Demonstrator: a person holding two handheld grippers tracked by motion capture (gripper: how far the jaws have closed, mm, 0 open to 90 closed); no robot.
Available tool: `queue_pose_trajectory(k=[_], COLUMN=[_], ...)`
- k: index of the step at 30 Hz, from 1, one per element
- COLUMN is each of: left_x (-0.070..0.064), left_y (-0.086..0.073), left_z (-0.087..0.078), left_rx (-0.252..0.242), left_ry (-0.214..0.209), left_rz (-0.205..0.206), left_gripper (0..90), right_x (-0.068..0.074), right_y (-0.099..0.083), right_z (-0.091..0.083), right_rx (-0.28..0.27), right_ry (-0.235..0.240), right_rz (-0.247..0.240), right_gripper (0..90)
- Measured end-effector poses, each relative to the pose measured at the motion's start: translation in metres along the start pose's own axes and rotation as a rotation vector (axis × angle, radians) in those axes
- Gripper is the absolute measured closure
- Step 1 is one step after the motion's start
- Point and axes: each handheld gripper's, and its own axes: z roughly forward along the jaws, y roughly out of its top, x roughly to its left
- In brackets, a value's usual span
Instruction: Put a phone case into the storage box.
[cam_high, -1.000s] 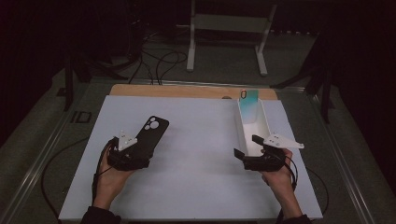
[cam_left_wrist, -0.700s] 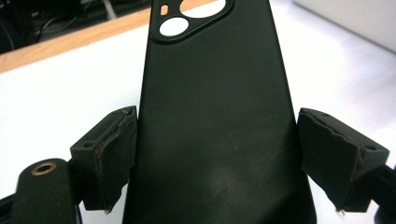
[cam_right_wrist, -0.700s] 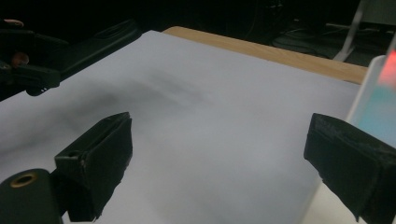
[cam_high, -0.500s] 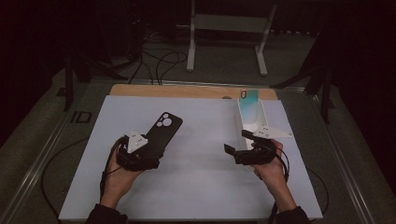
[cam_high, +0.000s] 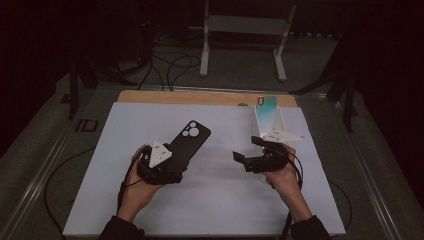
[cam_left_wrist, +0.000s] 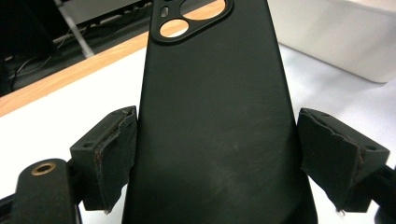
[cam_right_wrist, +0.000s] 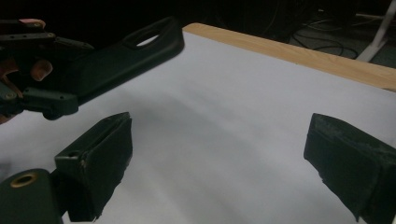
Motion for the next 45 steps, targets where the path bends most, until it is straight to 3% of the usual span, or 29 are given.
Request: queue_pose_trajectory(k=[7,16,22,26,33,40,45], left_x=[-0.011,-0.031,-0.042,-0.046,-0.049,-0.054,-0.054], left_y=[0.007,0.016,0.021,0.023,0.022,0.02,0.02], left_z=[0.007,0.013,0.017,0.02,0.023,0.029,0.029], left_rx=[-0.013,-0.048,-0.067,-0.074,-0.073,-0.048,-0.045], left_ry=[-0.032,-0.086,-0.11,-0.117,-0.125,-0.123,-0.118], left_rz=[0.041,0.091,0.103,0.109,0.098,0.104,0.106], left_gripper=[15.7,15.7,15.6,15.5,15.4,15.4,15.4], right_x=[-0.001,0.003,0.007,0.009,0.013,0.026,0.032], right_y=[0.001,0.004,0.008,0.009,0.012,0.016,0.019], right_z=[0.004,0.015,0.023,0.026,0.027,0.03,0.03], right_rx=[0.001,0.003,0.021,0.04,0.037,0.055,0.061], right_ry=[0.013,0.068,0.084,0.1,0.181,0.238,0.257], right_rz=[0.022,0.066,0.09,0.114,0.146,0.102,0.073], right_gripper=[7.7,7.8,13.7,26.6,44.4,66.5,74.9])
